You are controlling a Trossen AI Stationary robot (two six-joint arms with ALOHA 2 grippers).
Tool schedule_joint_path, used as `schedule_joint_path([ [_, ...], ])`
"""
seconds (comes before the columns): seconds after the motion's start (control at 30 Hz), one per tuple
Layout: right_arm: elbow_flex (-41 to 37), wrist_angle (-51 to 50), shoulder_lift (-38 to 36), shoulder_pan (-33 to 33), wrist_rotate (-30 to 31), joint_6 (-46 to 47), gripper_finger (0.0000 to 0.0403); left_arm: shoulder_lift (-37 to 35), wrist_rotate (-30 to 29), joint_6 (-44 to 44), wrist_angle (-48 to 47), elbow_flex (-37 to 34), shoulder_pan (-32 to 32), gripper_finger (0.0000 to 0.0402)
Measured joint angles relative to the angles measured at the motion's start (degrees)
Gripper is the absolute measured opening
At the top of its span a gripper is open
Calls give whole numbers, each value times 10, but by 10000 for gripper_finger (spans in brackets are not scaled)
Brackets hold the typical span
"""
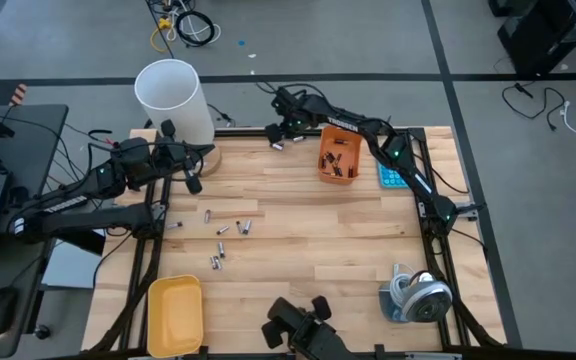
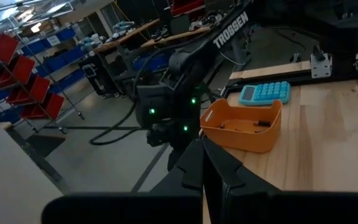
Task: Sort batteries
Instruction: Put the black battery into the orange bin
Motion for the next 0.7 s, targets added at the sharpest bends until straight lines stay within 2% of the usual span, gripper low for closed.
schedule_joint_path([
  [0.23, -36, 37, 0, -4, 24, 6, 0, 0, 0, 0, 0, 0, 0, 1],
  [0.57, -66, 62, -6, -10, 20, 15, 0, 0, 0, 0, 0, 0, 0, 1],
  [0.7, -72, 53, -6, -11, -20, 17, 0, 0, -1, 0, 0, 0, 0, 1],
])
